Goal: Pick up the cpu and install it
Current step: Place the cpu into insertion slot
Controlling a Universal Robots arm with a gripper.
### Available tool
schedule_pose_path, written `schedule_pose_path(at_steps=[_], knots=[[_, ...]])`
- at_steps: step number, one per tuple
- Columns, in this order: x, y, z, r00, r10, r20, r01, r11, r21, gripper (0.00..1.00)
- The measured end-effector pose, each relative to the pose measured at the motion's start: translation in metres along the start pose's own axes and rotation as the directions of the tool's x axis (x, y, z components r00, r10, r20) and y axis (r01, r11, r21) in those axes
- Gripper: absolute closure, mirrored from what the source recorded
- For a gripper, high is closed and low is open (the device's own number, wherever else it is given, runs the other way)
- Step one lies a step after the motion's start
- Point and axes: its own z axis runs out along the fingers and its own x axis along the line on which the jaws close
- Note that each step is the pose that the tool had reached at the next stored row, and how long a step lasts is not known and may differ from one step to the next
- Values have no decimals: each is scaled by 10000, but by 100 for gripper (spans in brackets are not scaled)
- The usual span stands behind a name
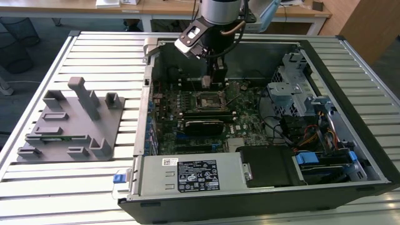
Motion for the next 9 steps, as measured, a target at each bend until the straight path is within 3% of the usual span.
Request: schedule_pose_path(at_steps=[9], knots=[[9,14,144,9999,146,1,-146,9999,-1,47]])
